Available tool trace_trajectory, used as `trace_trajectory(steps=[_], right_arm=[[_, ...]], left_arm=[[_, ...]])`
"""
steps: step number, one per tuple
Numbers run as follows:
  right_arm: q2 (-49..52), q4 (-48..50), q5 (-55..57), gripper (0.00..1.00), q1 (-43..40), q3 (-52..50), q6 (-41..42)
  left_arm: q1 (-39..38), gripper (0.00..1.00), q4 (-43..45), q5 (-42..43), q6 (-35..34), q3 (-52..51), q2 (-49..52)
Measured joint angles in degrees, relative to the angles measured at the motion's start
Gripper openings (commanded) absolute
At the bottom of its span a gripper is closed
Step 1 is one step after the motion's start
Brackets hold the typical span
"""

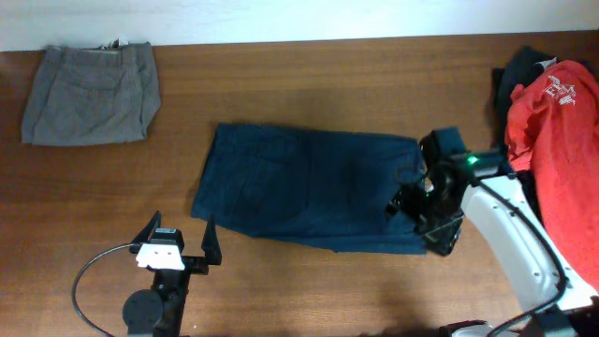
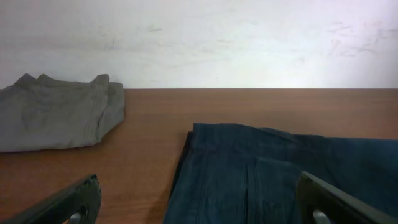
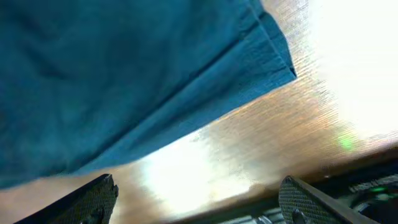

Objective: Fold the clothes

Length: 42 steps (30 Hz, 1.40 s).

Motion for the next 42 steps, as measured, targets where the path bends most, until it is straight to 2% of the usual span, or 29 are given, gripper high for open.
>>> trace_trajectory(steps=[7,24,39,42], right_arm=[[0.0,3.6,-0.1,0.96,0.0,-5.9,6.7],[3.0,15.1,-3.9,1.0,0.0,-12.8,8.7],[9.9,23.7,-3.4,1.0,0.0,-15.7,8.8],[9.9,24.2,-2.8,0.89,0.0,-15.8,9.0]], left_arm=[[0.0,0.99,0.0,0.0,0.0,0.0,0.0],[0.0,0.99,0.0,0.0,0.0,0.0,0.0],[0.0,0.99,0.0,0.0,0.0,0.0,0.0],[0.0,0.99,0.0,0.0,0.0,0.0,0.0]])
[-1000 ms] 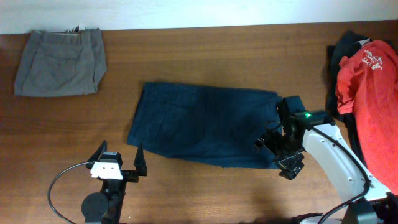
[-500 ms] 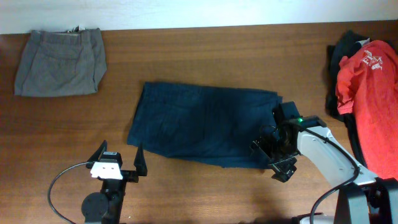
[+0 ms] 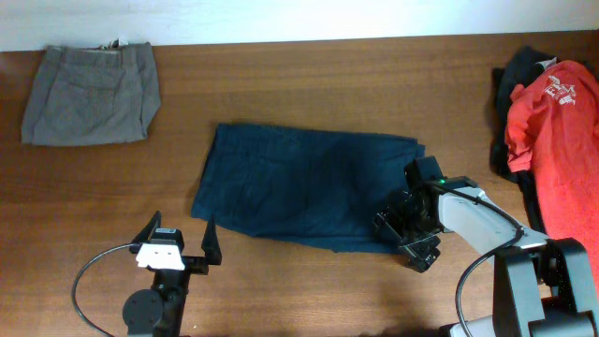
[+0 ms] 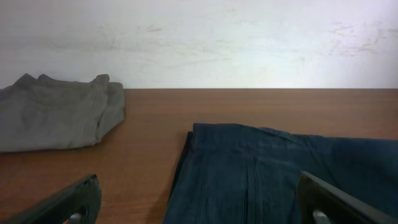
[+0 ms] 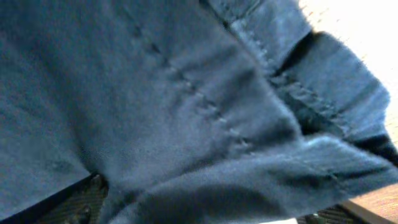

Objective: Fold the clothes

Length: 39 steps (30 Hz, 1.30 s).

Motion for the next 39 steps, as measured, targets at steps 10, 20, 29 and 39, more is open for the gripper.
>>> trace_trajectory(steps=[10,20,29,39], right_arm=[[-0.5,2.6,6.5,0.52,0.0,0.2,0.8],[-0.6,14.1,12.8,0.37,-0.1,0.2,-7.2],[-0.7,13.0,14.6,0.99,-0.6,1.0,-12.0],[-2.0,-1.8,15.4,0.99,-0.8,6.4,-19.1]], left_arm=[[0.0,0.99,0.0,0.0,0.0,0.0,0.0],[0.0,0.99,0.0,0.0,0.0,0.0,0.0],[0.0,0.99,0.0,0.0,0.0,0.0,0.0],[0.0,0.99,0.0,0.0,0.0,0.0,0.0]])
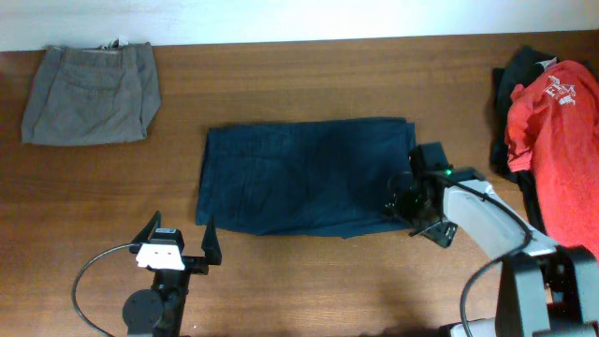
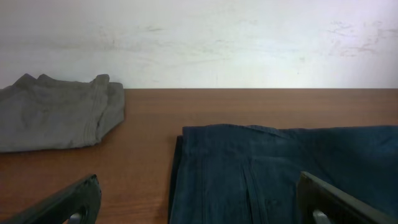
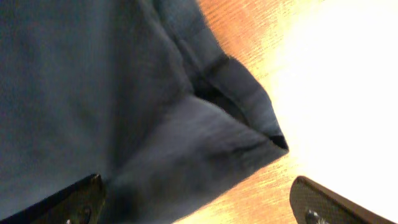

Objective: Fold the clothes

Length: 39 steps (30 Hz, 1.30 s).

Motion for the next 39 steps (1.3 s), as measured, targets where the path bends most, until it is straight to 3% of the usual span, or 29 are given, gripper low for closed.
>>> trace_trajectory(steps=[12,16,24,31,34,37,39], right_arm=[[-10.2,-26.3,0.4,0.99,-0.1,30.8,-12.7],[-12.9,-30.4,0.6,0.99,-0.1,36.1,-13.7],[-22.3,-36.9,3.6,0.99,-0.1,37.3,-14.4],[-24.7,-38.8,5.7,0.99,-0.1,37.3,-14.5],[-24.7,-38.8,7.5,0.99,-0.1,37.3,-14.6],[-24.7,-38.7,8.4,0.99,-0.1,37.3,-14.6],[-24.7,-38.2,9.7,0.99,-0.1,37.3,-14.0]], left_arm=[[0.0,0.99,0.0,0.0,0.0,0.0,0.0],[0.0,0.99,0.3,-0.8,0.0,0.0,0.0],[0.0,0.99,2.4,0.4,0.0,-0.1,0.0],[0.0,0.99,8.5,11.0,0.0,-0.2,0.0],[0.0,0.99,15.5,18.3,0.0,-0.2,0.1],[0.0,0.99,15.3,20.7,0.0,1.8,0.5],[0.0,0.99,11.0,20.4,0.1,8.7,3.3]])
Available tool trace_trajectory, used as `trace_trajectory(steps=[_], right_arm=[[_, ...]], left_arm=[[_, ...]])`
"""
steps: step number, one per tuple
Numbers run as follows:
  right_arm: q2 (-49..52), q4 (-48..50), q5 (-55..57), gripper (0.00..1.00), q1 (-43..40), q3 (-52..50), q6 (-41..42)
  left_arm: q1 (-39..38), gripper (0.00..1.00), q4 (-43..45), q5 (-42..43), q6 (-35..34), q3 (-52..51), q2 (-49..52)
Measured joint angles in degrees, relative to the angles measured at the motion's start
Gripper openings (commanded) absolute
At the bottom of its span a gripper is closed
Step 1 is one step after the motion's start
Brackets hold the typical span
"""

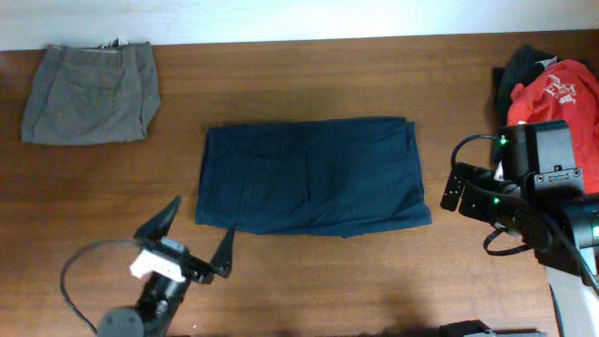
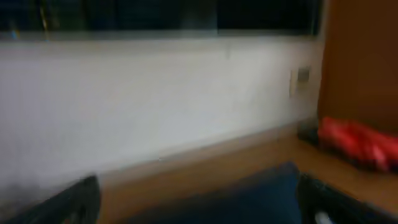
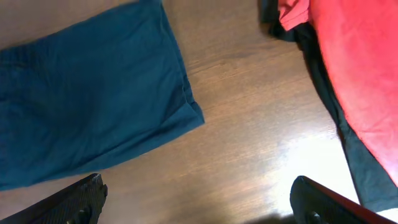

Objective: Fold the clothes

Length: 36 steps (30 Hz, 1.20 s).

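A dark blue garment [image 1: 314, 176] lies flat as a wide rectangle in the middle of the table; its right end shows in the right wrist view [image 3: 87, 93]. My right gripper [image 3: 198, 196] hangs open above bare wood to the right of it, nothing between its fingers. My left gripper [image 1: 197, 236] is open near the front edge, just below the garment's left corner; its own view is blurred, with the blue garment [image 2: 249, 193] ahead. A folded grey garment [image 1: 91, 91] sits at the back left.
A pile of red [image 1: 560, 94] and black clothes [image 1: 513, 70] lies at the table's right edge, close to the right arm [image 1: 529, 178]. It also shows in the right wrist view [image 3: 354, 68]. A white wall runs behind the table.
My right gripper was low at the blue garment's lower right corner; now it is raised and off to the right, clear of the cloth. The left arm has turned, its view now blurred.
The blue garment first lay skewed with my right gripper at its right end, then on its lower right corner. By 1.3 s ago it lay squared and nearer the back. Now it rests alone and both grippers are open.
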Motion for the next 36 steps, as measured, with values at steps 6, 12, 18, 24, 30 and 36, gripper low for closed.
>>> trace_trajectory(steps=[6,12,18,24,30,36], right_arm=[[-0.2,0.8,2.1,0.99,-0.1,0.3,1.6],[-0.1,0.8,2.5,0.99,-0.1,0.3,2.2],[-0.1,0.9,2.4,0.99,-0.1,0.3,2.4],[-0.1,0.6,2.4,0.99,-0.1,0.3,2.4],[-0.1,-0.7,2.4,0.99,-0.1,0.3,2.5],[-0.1,-0.9,2.4,0.99,-0.1,0.3,2.3]], left_arm=[[-0.2,0.99,-30.7,-3.5,2.7,33.6,24.6],[-0.2,0.99,-50.2,-3.2,10.1,57.3,48.2],[-0.2,0.99,-48.6,-3.2,12.5,60.5,65.4],[1.2,0.99,-40.8,1.0,13.0,60.5,81.1],[2.6,0.99,-37.1,3.4,13.1,60.5,92.8],[4.6,0.99,-37.8,5.9,13.1,60.5,98.8]])
